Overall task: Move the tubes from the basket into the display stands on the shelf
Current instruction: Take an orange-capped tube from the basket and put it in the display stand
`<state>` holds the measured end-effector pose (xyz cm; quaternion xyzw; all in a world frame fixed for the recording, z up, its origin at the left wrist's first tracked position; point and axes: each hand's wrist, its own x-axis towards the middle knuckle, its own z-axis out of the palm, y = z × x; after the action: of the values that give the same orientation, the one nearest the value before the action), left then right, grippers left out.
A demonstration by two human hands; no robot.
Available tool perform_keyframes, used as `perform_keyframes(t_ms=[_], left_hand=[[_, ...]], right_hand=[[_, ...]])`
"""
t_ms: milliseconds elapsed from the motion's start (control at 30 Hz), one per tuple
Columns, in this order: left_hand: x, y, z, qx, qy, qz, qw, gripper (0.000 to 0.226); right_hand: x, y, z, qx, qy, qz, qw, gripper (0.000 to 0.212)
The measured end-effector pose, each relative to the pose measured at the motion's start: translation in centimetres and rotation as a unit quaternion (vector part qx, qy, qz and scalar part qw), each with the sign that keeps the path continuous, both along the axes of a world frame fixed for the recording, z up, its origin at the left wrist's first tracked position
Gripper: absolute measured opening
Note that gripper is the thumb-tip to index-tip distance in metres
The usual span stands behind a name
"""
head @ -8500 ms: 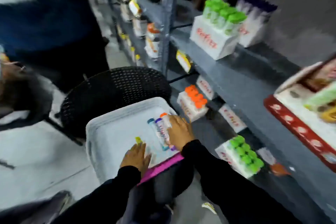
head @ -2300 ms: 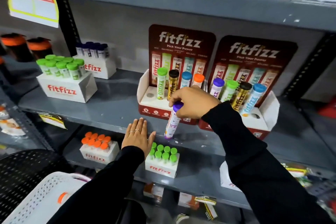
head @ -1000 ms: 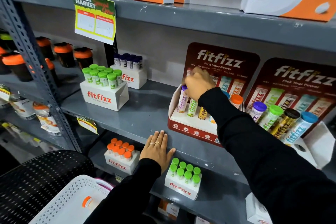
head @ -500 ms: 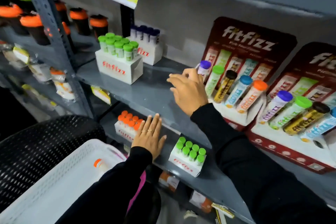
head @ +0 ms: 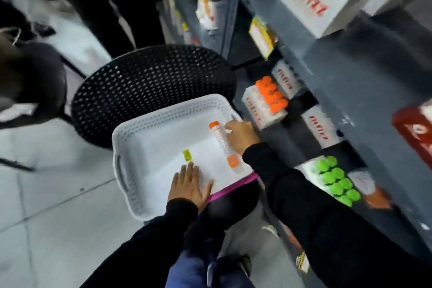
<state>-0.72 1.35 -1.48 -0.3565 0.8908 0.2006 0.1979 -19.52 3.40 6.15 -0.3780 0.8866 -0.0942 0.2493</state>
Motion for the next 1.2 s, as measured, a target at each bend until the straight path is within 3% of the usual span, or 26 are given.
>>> perform_keyframes(t_ms=[200, 400, 500, 600, 700, 800, 933, 1000, 1167, 1200], left_hand=[[-0.3, -0.4, -0.6, 0.036, -0.006, 0.013, 0.999, 0.071], [-0.3, -0.1, -1.1, 0.046, 0.011, 0.021, 0.999, 0.067], [-0.3, 0.0, -1.1, 0.039, 0.023, 0.024, 0.999, 0.066], [-0.4, 0.1, -0.7, 0.035, 0.021, 0.015, 0.999, 0.079], [-0.3, 0.0, -0.5, 0.031, 0.027, 0.014, 0.999, 0.097], [-0.6, 0.2, 0.2, 0.01, 0.044, -0.003, 0.999, 0.097], [-2.7, 0.9, 0.9, -0.041, 0.063, -0.086, 0.993, 0.095], [-4.7, 1.7, 1.3, -0.049, 0.086, -0.134, 0.986, 0.094], [-12.4, 4.8, 5.6, -0.041, 0.234, -0.213, 0.948, 0.081], [-14.1, 5.6, 7.0, -0.05, 0.273, -0.217, 0.936, 0.077]], right_hand=[[1.1, -3.1, -4.9, 0.115, 0.03, -0.015, 0.993, 0.041], [1.6, -2.6, -6.0, 0.123, 0.02, 0.012, 0.992, 0.05], [1.0, -2.2, -3.6, 0.095, -0.032, -0.014, 0.995, 0.046], [0.2, -0.8, -0.4, 0.025, -0.099, -0.064, 0.993, 0.004], [-0.3, 1.0, 2.6, -0.059, -0.101, -0.121, 0.986, 0.043], [-1.3, 4.0, 6.4, -0.092, -0.045, -0.153, 0.983, 0.053], [-3.2, 8.2, 12.1, -0.056, 0.012, -0.151, 0.987, 0.026], [-4.0, 10.5, 14.6, -0.056, -0.018, -0.158, 0.986, 0.011], [-4.7, 16.5, 20.5, -0.062, 0.0, -0.183, 0.981, 0.005], [-4.7, 17.5, 21.4, -0.061, 0.015, -0.197, 0.978, 0.013]])
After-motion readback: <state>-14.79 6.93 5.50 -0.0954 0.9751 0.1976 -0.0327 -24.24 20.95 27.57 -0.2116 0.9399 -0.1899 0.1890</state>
